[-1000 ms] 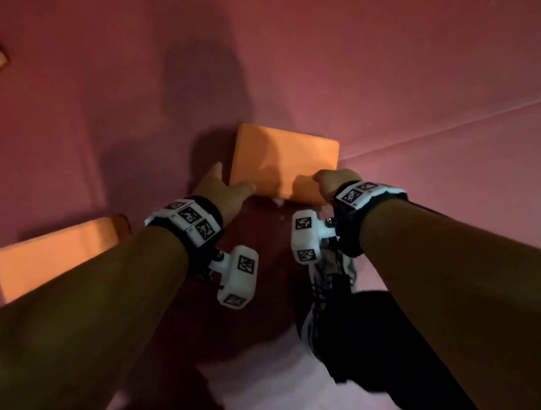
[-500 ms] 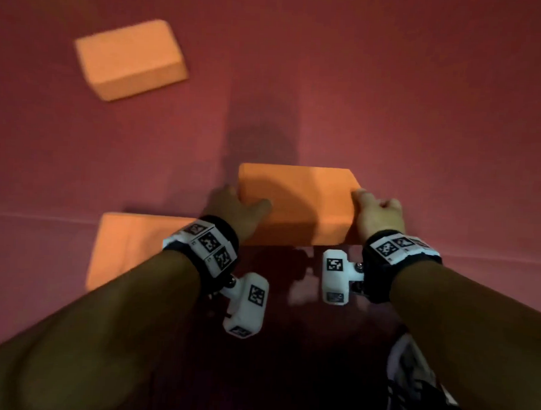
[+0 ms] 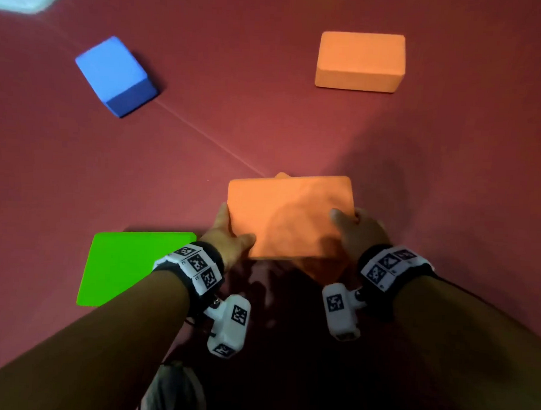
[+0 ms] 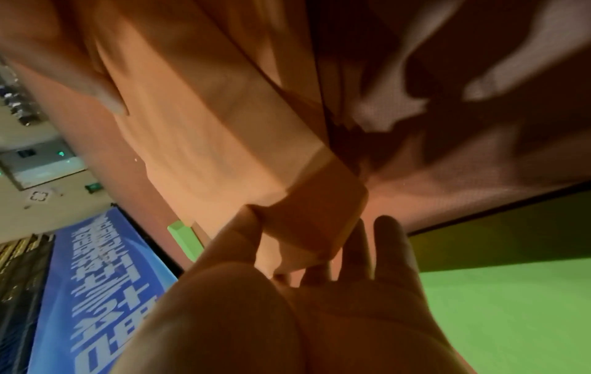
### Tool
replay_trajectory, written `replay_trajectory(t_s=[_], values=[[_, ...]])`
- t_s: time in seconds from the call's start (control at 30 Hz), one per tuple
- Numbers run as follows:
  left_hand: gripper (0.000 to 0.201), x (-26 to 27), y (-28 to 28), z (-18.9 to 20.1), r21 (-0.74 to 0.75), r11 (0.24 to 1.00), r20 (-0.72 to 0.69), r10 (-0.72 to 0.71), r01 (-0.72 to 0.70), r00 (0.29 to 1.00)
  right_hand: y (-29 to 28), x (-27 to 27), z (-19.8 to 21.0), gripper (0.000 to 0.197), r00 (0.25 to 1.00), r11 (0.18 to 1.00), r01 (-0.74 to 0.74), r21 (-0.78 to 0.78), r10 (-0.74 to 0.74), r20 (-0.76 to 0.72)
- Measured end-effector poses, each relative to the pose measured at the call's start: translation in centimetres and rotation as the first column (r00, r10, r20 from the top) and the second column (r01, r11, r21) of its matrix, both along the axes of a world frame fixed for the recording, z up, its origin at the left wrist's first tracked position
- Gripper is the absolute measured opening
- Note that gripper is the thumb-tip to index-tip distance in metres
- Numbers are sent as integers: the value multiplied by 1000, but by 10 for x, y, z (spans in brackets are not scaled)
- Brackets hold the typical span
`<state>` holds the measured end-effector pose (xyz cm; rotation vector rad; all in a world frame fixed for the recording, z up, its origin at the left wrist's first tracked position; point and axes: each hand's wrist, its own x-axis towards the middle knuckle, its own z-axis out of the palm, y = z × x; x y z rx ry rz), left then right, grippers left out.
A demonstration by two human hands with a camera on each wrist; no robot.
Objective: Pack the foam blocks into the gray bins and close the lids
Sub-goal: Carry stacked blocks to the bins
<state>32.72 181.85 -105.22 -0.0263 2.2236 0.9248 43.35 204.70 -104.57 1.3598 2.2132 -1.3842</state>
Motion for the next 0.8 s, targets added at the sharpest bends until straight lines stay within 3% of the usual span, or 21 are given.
replay_trajectory(t_s=[0.13, 0.23, 0.3, 0.37, 0.47, 0.57, 0.6, 0.67, 0.73, 0.8], values=[[97, -3, -7, -18, 128, 987, 34, 95, -98, 995, -7, -20, -6, 57, 993, 985, 107, 132, -112, 30], [67, -8, -5, -13, 150, 976, 57, 150, -157, 987, -5, -29, -5, 74, 977, 980, 197, -7, -196, 82], [61, -12, -3, -9, 89, 982, 62, 160, -165, 985, -2, -28, -3, 76, 971, 974, 215, -71, -205, 125], [63, -16, -5, -5, 80, 983, 101, 159, -167, 982, 1, -28, -2, 69, 975, 976, 200, -87, -188, 122], [38, -23, -12, -7, 113, 971, 136, 193, -209, 972, 0, -24, 1, 49, 982, 980, 182, -84, -176, 67], [33, -27, -20, -13, 122, 956, 107, 253, -265, 962, 0, -21, -5, 39, 987, 984, 161, -76, -160, 26], [31, -29, -23, -15, 119, 956, 91, 259, -269, 962, 0, -21, -9, 45, 988, 985, 154, -74, -154, 4], [30, -29, -24, -19, 136, 949, 78, 274, -283, 959, 1, -19, -20, 77, 984, 978, 174, -113, -177, -19], [34, -29, -22, -26, 166, 944, 83, 275, -285, 958, 1, -14, -28, 109, 960, 923, 280, -263, -272, 67], [34, -27, -17, -29, 172, 941, 86, 281, -292, 956, -1, -9, -31, 99, 945, 841, 326, -432, -299, 132]])
